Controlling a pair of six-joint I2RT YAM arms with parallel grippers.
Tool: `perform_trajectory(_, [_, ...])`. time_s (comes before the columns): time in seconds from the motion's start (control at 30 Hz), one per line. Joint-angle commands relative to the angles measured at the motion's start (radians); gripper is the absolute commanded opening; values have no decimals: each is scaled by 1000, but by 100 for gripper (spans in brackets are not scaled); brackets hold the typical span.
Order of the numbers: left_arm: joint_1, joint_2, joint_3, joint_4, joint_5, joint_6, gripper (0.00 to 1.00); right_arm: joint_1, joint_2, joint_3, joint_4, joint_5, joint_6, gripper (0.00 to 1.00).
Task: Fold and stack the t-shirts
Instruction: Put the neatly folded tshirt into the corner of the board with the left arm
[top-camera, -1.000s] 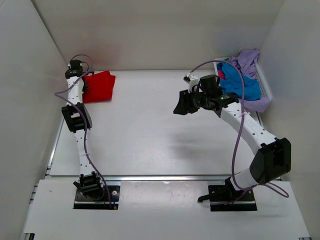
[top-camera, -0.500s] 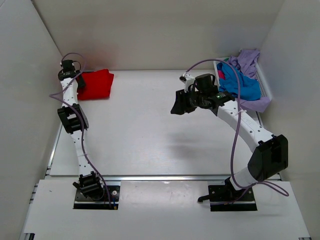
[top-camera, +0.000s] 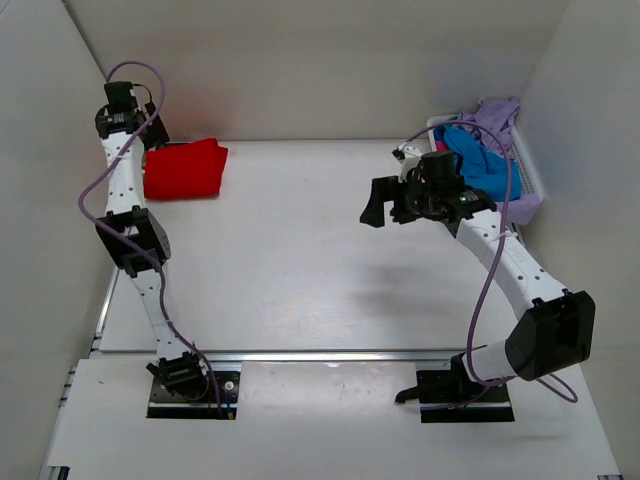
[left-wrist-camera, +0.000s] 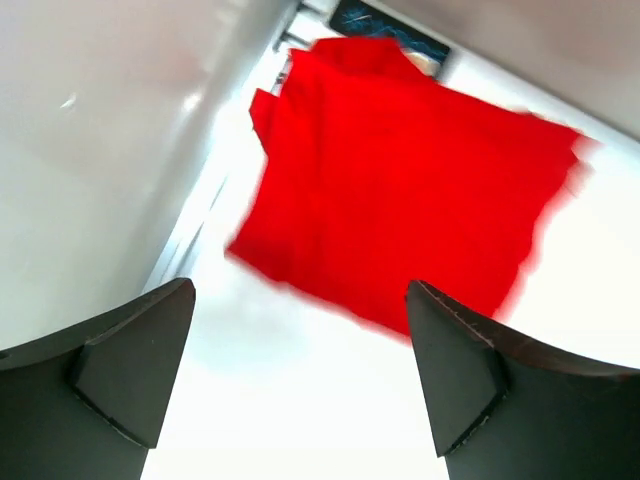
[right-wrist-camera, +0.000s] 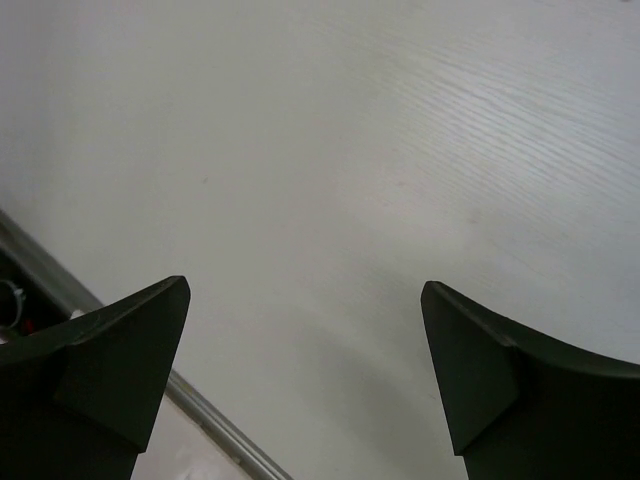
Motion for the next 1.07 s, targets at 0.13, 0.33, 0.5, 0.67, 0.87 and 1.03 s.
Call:
perform_trajectory(0.13, [-68, -479, -455, -139, 144, 22, 99, -103, -14, -10, -31, 80, -61, 99])
perform_trajectory(0.33, [-130, -877, -902, -46, 195, -8, 98, -166, -43, -34, -57, 125, -77, 99])
perform_trajectory(0.5, [-295, -1017, -1078, -132, 80, 4, 99, -181, -66, -45, -29, 163, -91, 99])
perform_trajectory(0.67, [-261, -1183, -1210, -96, 108, 4, 99, -184, -66, -37, -6, 171, -120, 99])
perform_trajectory(0.87, [-272, -1180, -1212, -129, 89, 25, 99, -155, -84, -68, -6, 186, -134, 99])
perform_trajectory(1.03, [-263, -1201, -1263, -76, 86, -37, 96, -143, -6, 5, -124, 250, -154, 99])
